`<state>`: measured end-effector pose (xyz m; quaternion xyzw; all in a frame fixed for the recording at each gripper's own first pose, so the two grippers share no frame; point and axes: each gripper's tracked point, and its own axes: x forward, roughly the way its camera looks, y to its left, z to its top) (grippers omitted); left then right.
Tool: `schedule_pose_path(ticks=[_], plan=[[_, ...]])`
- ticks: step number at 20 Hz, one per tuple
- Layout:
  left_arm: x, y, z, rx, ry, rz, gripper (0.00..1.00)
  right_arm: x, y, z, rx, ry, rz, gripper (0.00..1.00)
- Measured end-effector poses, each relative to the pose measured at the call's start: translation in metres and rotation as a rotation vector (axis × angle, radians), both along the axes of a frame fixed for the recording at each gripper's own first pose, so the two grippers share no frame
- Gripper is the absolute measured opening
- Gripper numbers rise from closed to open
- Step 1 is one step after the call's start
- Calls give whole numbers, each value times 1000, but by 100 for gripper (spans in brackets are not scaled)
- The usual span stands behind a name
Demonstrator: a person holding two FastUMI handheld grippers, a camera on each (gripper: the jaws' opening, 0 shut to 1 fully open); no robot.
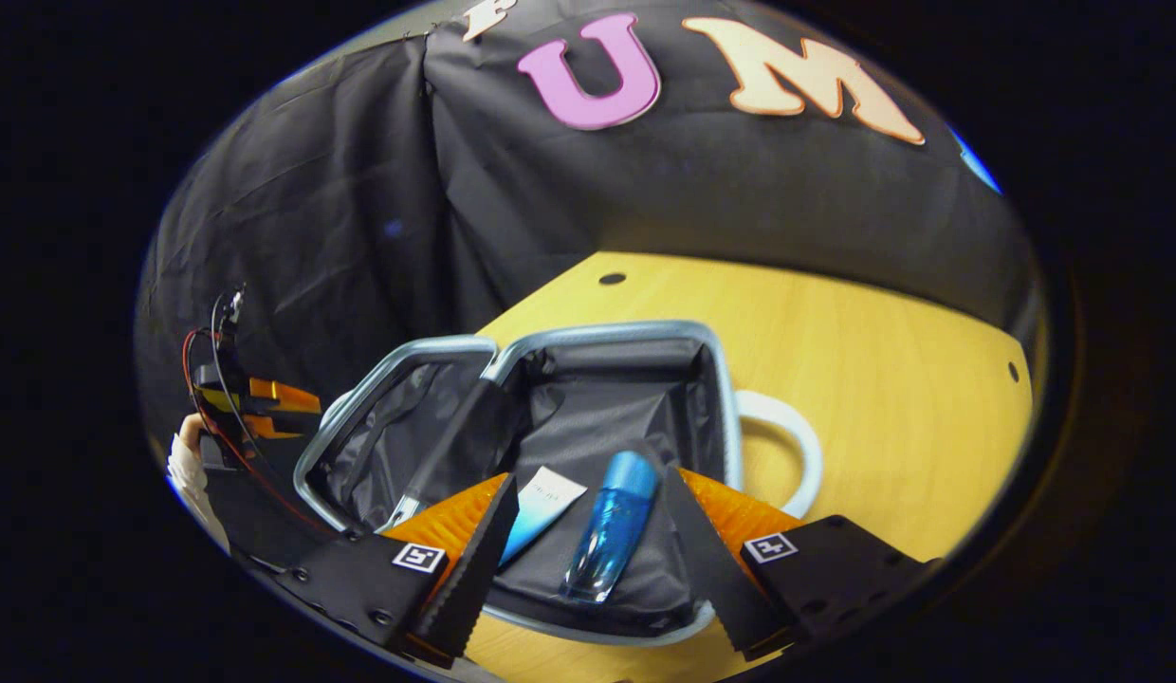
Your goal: First open the suitcase, pack the skin care products into it, and then close the suitcase.
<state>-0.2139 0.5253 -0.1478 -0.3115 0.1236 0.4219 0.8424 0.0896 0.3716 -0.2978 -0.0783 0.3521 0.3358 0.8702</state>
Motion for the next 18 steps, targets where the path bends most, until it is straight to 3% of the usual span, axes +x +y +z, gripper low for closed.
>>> schedule_pose_path(ticks=[4,6,7,9,11,14,18], plan=[[10,13,-13,-65,-42,-11,94,23,-27,38,47,-72,-99,98],[19,13,-20,-109,-67,-24,87,39,-51,56,30,-134,-144,98],[24,12,-24,-128,-80,-27,89,44,-63,64,20,-155,-165,98],[31,9,-26,-150,-106,-47,84,51,-84,80,18,-180,-206,98],[40,6,-25,-162,-121,-85,72,55,-105,94,16,-200,-248,98],[42,13,-25,-127,-76,-98,8,51,-131,105,-5,-222,-285,98],[42,1,-9,-63,-76,-148,4,45,-144,106,-26,-225,-300,98]])
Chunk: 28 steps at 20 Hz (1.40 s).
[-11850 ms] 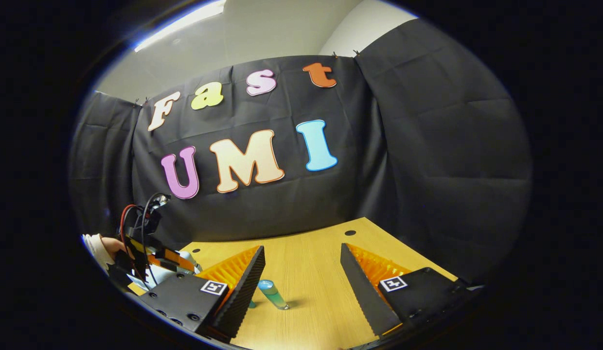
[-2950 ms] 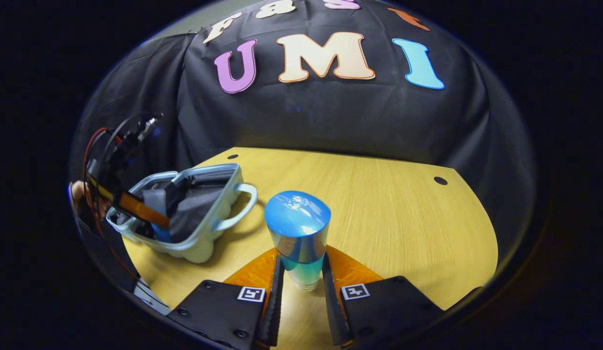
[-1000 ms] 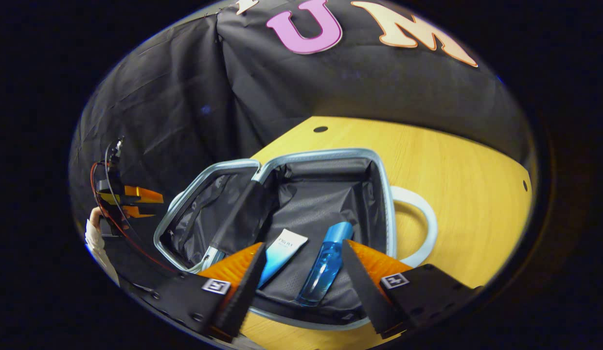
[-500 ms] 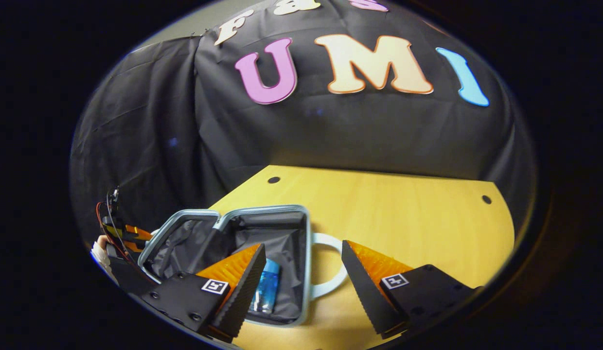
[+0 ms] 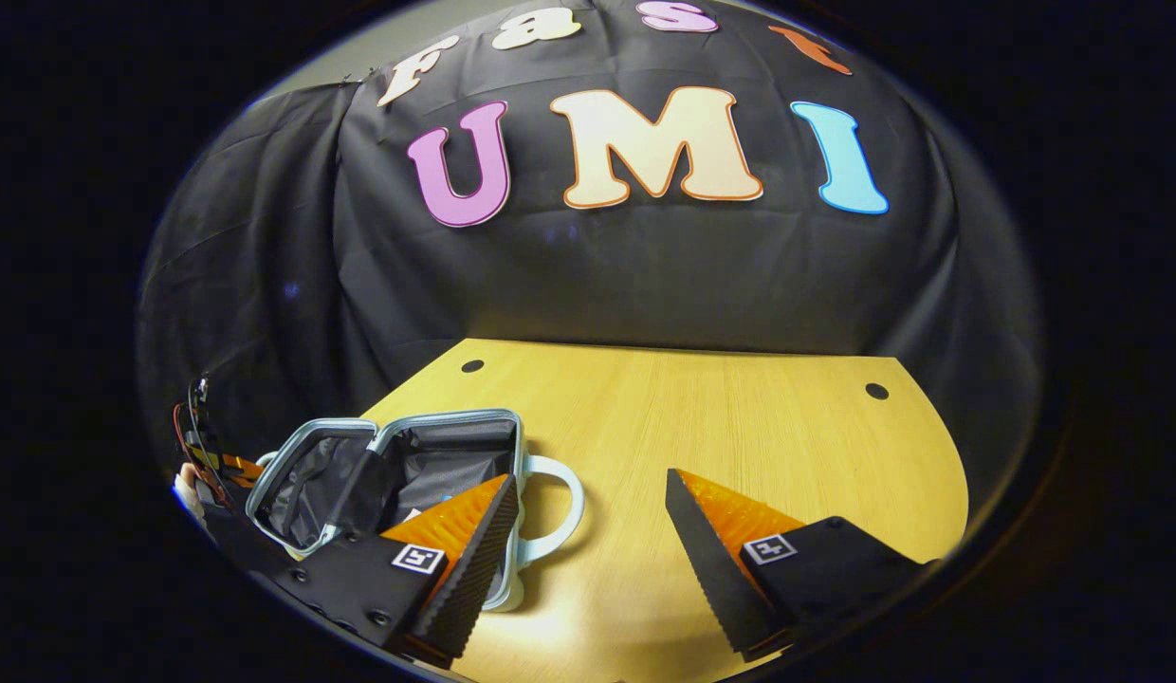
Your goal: First open the suitcase, pack the skin care products into it, and then close the suitcase.
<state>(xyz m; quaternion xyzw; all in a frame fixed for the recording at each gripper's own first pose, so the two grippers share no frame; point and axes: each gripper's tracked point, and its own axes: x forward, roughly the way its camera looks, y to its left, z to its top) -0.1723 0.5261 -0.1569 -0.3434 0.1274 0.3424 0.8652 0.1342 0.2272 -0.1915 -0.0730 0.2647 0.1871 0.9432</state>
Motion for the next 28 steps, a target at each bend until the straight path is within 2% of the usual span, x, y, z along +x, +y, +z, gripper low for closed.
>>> schedule_pose_path(ticks=[3,6,7,8,9,10,15,16,17,19,21,22,23,28], plan=[[-5,-6,19,21,-27,-9,0,-1,-3,5,1,-13,0,98],[-4,-21,60,70,-56,-36,2,1,-5,8,3,-24,-5,98],[-3,-29,75,91,-66,-55,1,2,-6,9,6,-27,-9,98],[-2,-35,92,122,-74,-68,1,2,-9,10,9,-32,-12,94],[0,-42,107,161,-69,-90,1,3,-11,12,12,-37,-16,98],[3,-50,121,202,-61,-115,1,4,-14,14,13,-45,-23,98],[32,-102,179,340,-18,-223,0,9,-39,33,48,-86,-76,98],[38,-114,189,358,-20,-242,0,10,-46,35,51,-92,-88,94],[45,-126,199,376,-20,-262,1,10,-55,38,50,-99,-100,98],[59,-154,216,409,-29,-310,1,8,-72,42,48,-112,-126,98],[73,-177,224,445,-11,-346,1,5,-89,46,54,-117,-154,98],[81,-190,228,469,6,-365,1,2,-98,47,60,-118,-169,94],[87,-203,232,493,20,-387,1,-1,-107,48,62,-121,-183,98],[142,-280,243,523,9,-525,2,-16,-152,55,51,-129,-247,98]])
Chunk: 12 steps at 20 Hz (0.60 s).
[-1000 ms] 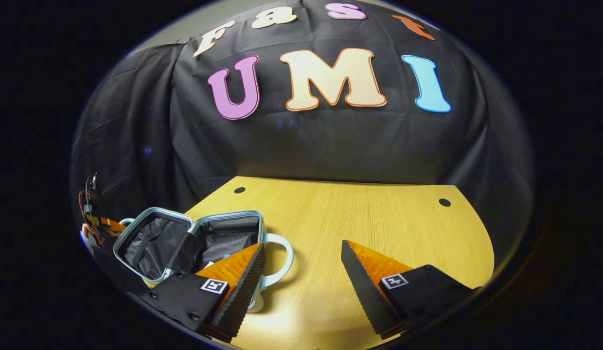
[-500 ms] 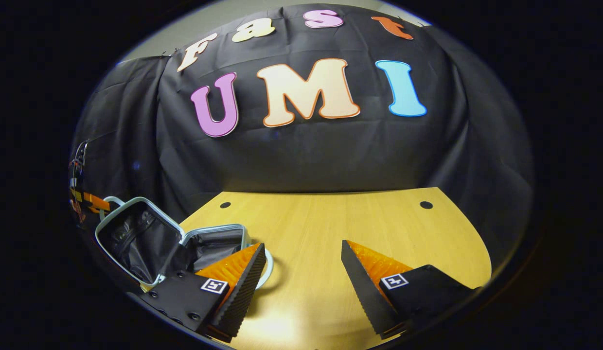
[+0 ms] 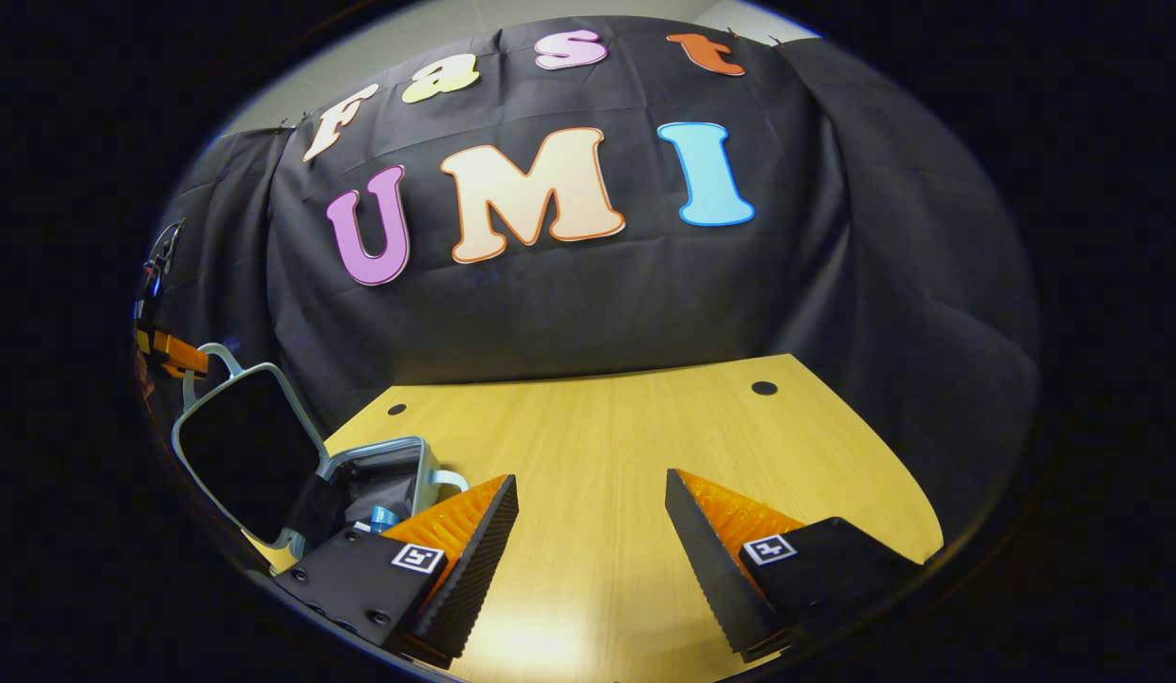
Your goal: First open the suitcase, pack the skin care products into it, and then close the suitcase.
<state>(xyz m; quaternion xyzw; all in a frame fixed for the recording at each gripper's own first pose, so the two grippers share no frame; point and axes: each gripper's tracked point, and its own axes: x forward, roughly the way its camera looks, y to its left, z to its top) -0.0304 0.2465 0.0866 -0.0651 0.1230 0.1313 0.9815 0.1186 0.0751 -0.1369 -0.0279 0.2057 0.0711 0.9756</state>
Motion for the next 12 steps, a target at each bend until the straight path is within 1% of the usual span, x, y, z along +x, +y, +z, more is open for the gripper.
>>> schedule_pose_path(ticks=[2,5,8,9,10,12], plan=[[26,-27,-6,9,20,-52,2,-6,-19,3,-5,-1,-28,98],[61,-67,-19,-17,49,-120,2,-14,-47,11,-11,-4,-73,98],[95,-103,-48,-44,102,-180,3,-26,-65,21,-19,-11,-100,98],[104,-112,-60,-54,121,-197,2,-29,-69,24,-25,-13,-105,94],[115,-121,-72,-67,142,-213,3,-31,-71,26,-31,-15,-109,98],[136,-136,-96,-95,191,-224,4,-36,-72,30,-34,-16,-113,98]])
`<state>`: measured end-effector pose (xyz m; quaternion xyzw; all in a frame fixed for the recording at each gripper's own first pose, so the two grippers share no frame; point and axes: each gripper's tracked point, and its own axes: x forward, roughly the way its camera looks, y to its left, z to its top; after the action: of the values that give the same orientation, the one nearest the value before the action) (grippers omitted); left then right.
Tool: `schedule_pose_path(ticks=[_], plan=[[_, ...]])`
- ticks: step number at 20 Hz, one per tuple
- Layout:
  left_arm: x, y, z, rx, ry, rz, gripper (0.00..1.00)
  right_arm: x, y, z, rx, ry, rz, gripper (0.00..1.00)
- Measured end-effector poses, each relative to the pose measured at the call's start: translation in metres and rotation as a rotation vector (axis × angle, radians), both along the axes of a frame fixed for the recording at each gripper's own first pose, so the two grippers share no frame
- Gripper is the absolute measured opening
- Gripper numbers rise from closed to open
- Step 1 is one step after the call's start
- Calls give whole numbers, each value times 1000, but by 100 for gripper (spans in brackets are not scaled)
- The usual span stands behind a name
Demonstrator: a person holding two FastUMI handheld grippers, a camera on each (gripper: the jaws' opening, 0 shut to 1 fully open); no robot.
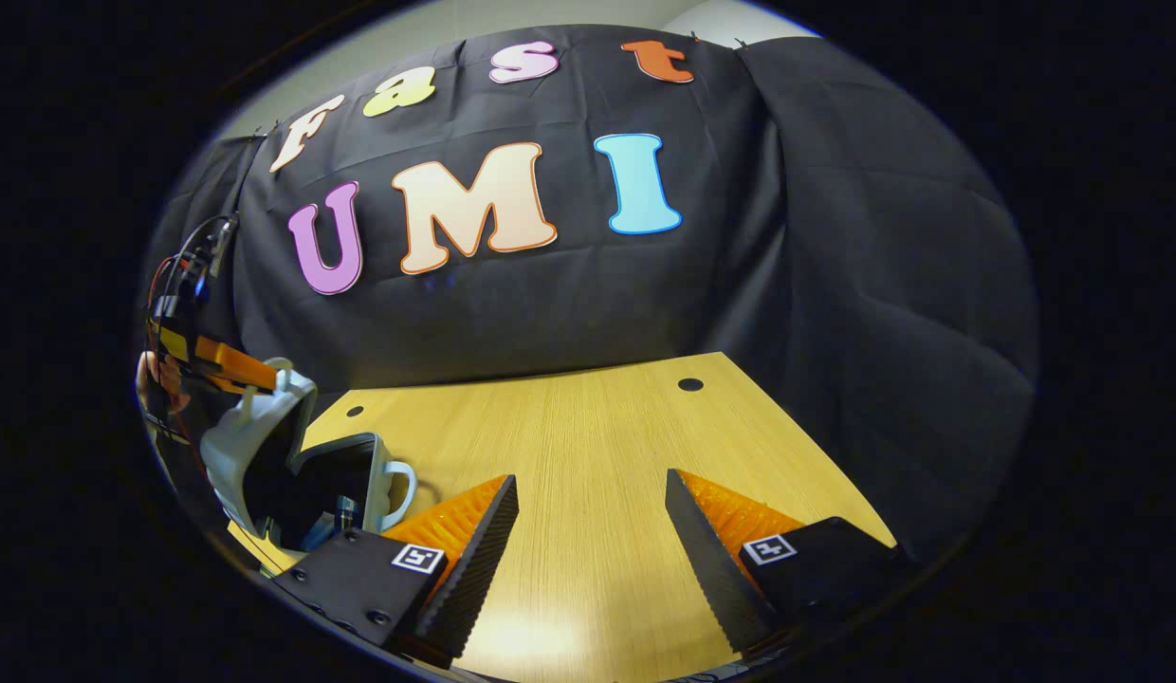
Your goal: First open the suitcase, pack the skin care products into it, and then close the suitcase.
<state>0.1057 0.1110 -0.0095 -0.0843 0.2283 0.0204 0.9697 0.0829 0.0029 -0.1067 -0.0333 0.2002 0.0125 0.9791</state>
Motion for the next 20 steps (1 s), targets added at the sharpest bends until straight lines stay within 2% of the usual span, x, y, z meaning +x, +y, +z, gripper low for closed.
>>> schedule_pose_path(ticks=[5,6,7,8,9,10,11,14,15,16,17,18,20], plan=[[40,-21,-66,8,142,-12,4,-8,10,9,21,-15,5,98],[44,-23,-78,13,172,-16,4,-8,13,10,26,-22,5,94],[46,-26,-92,21,198,-18,4,-10,14,12,32,-25,6,98],[48,-26,-101,33,219,-19,4,-12,16,13,37,-29,5,98],[49,-26,-107,45,237,-19,4,-11,17,13,44,-33,4,94],[50,-25,-113,56,253,-17,4,-11,19,15,53,-37,4,94],[51,-24,-118,64,271,-17,4,-12,21,17,62,-44,4,98],[50,-25,-125,66,301,4,10,-12,21,26,70,-65,6,98],[48,-26,-127,68,309,13,8,-12,21,28,71,-71,8,98],[43,-32,-124,64,303,9,12,-12,20,32,74,-79,8,98],[37,-37,-120,68,293,7,8,-12,20,35,79,-89,10,98],[29,-41,-116,84,279,4,23,-13,20,38,82,-99,11,98],[22,-51,-107,125,242,-4,31,-14,19,45,88,-115,15,98]])
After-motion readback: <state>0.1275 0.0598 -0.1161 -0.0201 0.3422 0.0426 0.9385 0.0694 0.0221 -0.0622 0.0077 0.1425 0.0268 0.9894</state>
